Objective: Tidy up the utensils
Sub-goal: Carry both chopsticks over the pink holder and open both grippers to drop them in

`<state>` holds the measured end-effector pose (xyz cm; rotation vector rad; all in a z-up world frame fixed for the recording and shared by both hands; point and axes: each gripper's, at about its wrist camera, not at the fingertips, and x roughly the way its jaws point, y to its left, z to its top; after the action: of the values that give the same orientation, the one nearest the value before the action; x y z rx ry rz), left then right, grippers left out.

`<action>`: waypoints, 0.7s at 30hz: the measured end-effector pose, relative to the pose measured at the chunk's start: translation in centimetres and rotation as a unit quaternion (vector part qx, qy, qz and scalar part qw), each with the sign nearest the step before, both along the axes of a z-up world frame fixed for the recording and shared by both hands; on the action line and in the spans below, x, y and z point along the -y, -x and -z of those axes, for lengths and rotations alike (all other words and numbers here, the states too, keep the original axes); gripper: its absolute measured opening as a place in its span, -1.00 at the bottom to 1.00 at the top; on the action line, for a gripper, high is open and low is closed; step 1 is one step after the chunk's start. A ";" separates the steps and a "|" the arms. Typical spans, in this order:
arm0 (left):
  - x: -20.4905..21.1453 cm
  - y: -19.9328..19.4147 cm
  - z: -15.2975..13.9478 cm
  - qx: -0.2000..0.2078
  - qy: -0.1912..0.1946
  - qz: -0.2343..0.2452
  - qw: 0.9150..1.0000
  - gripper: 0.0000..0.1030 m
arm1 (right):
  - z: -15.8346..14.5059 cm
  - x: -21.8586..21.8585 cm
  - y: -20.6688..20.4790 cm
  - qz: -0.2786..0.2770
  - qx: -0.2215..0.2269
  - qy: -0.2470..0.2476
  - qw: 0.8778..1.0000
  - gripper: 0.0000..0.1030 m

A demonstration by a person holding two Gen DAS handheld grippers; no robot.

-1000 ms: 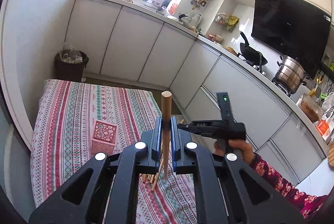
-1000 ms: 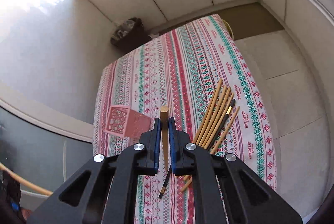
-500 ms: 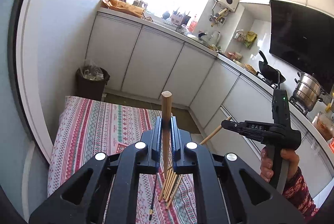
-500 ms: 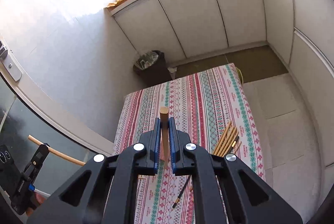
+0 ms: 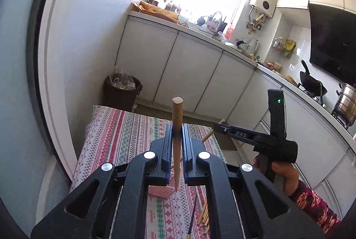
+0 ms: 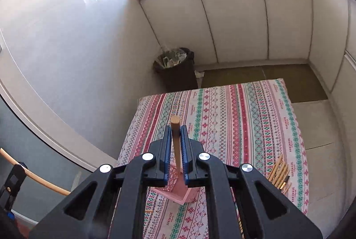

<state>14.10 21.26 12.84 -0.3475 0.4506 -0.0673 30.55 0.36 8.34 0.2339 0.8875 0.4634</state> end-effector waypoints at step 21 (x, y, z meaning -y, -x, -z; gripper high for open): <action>2.9 -7.8 7.6 -0.072 -0.040 -0.007 0.997 -0.32 | 1.4 7.9 6.6 0.032 0.019 -0.019 0.999 0.03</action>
<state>21.88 18.37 5.20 -0.2773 0.5917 -0.0104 23.98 -7.54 6.90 0.2865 0.8321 0.4250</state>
